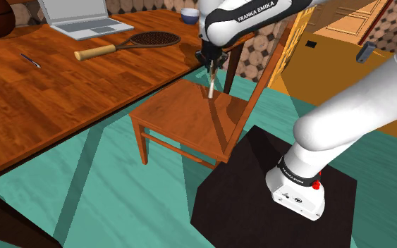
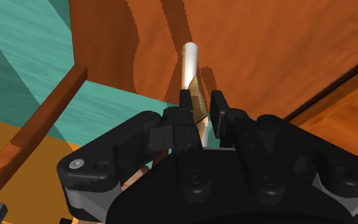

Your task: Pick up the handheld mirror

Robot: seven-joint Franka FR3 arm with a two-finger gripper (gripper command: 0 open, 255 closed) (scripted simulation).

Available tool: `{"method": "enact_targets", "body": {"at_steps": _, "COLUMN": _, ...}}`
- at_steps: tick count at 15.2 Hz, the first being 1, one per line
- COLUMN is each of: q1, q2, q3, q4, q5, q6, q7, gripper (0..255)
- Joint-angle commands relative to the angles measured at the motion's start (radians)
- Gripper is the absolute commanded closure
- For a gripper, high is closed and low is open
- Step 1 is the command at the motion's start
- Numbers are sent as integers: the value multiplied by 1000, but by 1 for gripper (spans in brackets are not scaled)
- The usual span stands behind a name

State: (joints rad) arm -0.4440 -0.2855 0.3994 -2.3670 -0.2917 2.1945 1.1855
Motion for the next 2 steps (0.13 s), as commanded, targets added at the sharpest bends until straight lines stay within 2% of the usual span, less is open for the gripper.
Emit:
{"method": "enact_targets", "body": {"at_steps": 1, "q1": 1, "q2": -9, "q3": -4, "q4": 11, "q5": 7, "q6": -17, "q7": -12, "gripper": 255}}
{"method": "enact_targets", "body": {"at_steps": 2, "q1": 1, "q2": -9, "q3": -4, "q4": 11, "q5": 7, "q6": -17, "q7": -12, "gripper": 255}}
